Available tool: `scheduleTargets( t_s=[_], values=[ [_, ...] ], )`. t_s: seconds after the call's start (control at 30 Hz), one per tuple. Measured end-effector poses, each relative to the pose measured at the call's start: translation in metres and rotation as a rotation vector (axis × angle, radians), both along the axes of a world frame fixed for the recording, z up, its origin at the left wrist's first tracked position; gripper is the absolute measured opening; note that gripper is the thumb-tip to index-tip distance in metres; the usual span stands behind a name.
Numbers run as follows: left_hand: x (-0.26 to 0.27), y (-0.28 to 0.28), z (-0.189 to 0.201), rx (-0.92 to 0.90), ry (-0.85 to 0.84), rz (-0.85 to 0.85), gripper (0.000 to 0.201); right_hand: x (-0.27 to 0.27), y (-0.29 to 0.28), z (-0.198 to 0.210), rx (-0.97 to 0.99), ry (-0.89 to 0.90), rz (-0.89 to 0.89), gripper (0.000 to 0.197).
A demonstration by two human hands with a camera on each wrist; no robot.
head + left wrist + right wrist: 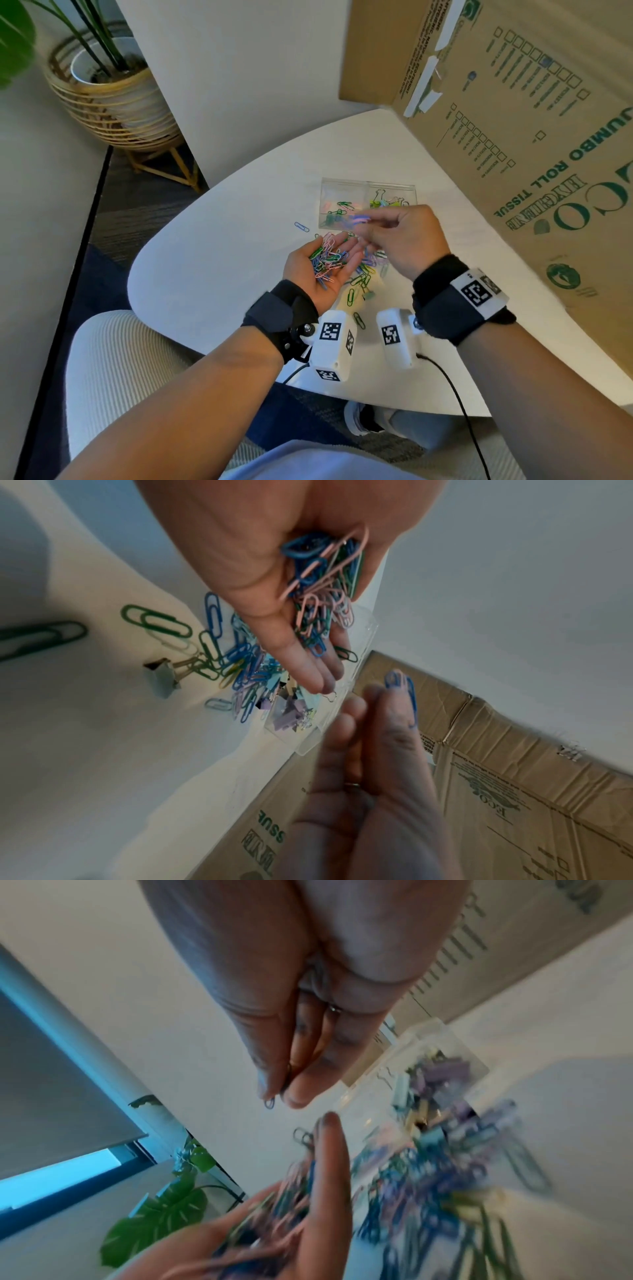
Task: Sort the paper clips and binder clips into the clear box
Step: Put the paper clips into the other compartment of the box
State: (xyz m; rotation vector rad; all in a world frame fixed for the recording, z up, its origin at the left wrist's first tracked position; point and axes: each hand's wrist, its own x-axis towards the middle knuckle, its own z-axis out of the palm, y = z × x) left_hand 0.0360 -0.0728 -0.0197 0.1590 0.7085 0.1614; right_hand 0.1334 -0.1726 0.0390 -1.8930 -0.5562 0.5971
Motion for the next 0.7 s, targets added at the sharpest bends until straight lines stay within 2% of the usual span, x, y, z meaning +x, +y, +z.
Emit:
scheduleTargets(
  t_s=[0.13, 0.3, 0.43, 0.6, 0.7],
  values=[
    [-0.004, -0.005, 0.0, -0.008, 0.011, -0.023, 0.039, 0.02, 0.025, 0.006, -0.064, -0.214, -0.061, 0.016],
    [-0.005, -0.002, 0.001, -0.019, 0.01, -0.018, 0.039, 0.031, 0.05, 0.008, -0.159, -0.38, 0.008, 0.018],
    [-0.004, -0.001, 0.002, -0.001, 0.009, -0.013, 0.039, 0.031, 0.047, -0.005, -0.34, -0.332, 0.117, 0.029],
    [-0.003, 0.002, 0.0, 0.01, 0.002, 0.022, 0.036, 0.006, 0.029, 0.001, -0.22, -0.334, 0.125, 0.018],
    [-0.003, 0.001, -0.002, 0.029, -0.002, 0.018, 0.034, -0.011, 0.015, 0.006, -0.264, -0.343, 0.31, 0.016]
  ],
)
